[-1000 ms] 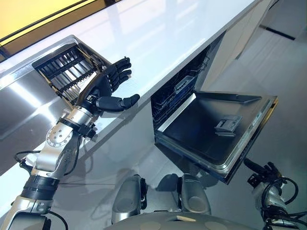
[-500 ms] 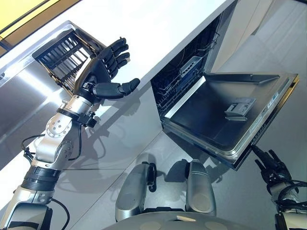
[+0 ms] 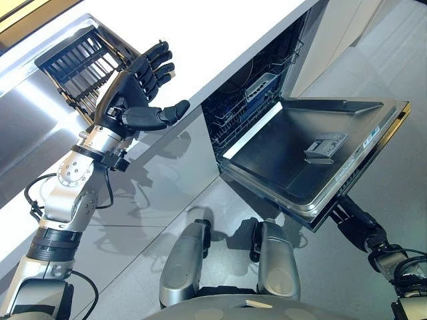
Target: Pick up plates and place into dishwasher.
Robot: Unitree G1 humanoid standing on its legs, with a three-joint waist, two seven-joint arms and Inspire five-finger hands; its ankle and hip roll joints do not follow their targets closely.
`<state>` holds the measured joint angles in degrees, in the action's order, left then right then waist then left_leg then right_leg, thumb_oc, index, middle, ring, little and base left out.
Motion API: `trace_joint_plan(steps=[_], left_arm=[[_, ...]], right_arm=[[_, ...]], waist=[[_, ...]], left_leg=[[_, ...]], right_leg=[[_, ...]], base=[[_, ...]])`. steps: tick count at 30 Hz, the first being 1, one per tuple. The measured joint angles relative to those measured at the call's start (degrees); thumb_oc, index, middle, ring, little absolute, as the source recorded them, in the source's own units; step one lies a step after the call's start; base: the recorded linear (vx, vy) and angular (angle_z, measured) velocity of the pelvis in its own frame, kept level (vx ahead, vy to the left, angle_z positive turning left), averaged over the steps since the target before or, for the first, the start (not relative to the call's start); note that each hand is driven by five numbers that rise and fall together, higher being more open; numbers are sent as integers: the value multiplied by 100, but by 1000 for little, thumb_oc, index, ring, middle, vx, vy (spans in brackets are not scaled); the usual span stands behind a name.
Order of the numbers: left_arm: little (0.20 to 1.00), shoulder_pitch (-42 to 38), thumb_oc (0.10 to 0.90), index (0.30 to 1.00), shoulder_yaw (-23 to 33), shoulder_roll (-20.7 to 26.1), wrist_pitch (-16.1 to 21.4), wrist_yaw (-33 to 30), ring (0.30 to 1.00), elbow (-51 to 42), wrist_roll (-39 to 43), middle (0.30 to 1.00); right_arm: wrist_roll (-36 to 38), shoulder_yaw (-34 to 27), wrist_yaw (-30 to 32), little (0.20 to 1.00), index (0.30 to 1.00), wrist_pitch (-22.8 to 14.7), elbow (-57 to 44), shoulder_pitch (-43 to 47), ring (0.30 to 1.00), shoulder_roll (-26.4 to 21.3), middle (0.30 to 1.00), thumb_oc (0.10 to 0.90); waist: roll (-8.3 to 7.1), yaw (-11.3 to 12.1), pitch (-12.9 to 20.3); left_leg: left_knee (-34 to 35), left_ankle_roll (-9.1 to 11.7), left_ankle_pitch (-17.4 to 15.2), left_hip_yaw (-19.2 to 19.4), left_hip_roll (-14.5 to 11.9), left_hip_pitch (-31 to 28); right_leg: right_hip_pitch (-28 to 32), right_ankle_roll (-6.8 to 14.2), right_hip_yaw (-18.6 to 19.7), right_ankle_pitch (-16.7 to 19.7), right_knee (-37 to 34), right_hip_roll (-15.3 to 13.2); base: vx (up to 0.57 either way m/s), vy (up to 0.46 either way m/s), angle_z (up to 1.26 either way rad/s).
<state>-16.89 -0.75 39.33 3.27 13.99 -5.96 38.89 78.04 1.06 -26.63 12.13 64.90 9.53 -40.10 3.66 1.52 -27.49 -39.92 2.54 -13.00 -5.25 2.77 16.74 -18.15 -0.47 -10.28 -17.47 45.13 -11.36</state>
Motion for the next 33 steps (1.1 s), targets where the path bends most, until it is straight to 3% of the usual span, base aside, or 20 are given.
trace_joint_plan(steps=[8, 13, 18, 33], left_arm=[[900, -126, 800, 900, -8, 111, -205, 103, 900, 5, 56, 900], [900, -163, 800, 900, -87, 176, -248, 96, 900, 13, 58, 900], [900, -297, 800, 900, -190, 192, -313, 83, 900, 104, 57, 900], [900, -379, 800, 900, -335, 182, -422, 76, 900, 170, 57, 900]], right_arm=[[144, 54, 1, 900, 900, 42, -507, -3, 900, 35, 900, 800], [869, -28, -7, 900, 900, -194, -1188, 35, 900, 565, 900, 800], [1192, -12, -121, 900, 900, -70, -1796, 15, 900, 752, 900, 800], [1316, -35, -121, 900, 900, -149, -1879, 27, 900, 901, 900, 800]], waist=[[-155, -10, 3], [-171, -5, 5], [-296, -10, 17], [-311, 72, 23]], left_leg=[[-43, 19, -2, -48, 6, -7], [-25, 19, 4, -120, 21, -29], [14, 27, 24, -175, 21, -106], [334, -26, 58, -282, 8, -265]], right_leg=[[37, 4, -18, 3, -3, 8], [58, -5, -51, 6, 4, 4], [167, -11, -110, 9, -31, 7], [277, -7, -173, 10, -224, 37]], base=[[52, -3, -2], [34, 15, 3], [43, 19, 1], [28, -2, 0]])
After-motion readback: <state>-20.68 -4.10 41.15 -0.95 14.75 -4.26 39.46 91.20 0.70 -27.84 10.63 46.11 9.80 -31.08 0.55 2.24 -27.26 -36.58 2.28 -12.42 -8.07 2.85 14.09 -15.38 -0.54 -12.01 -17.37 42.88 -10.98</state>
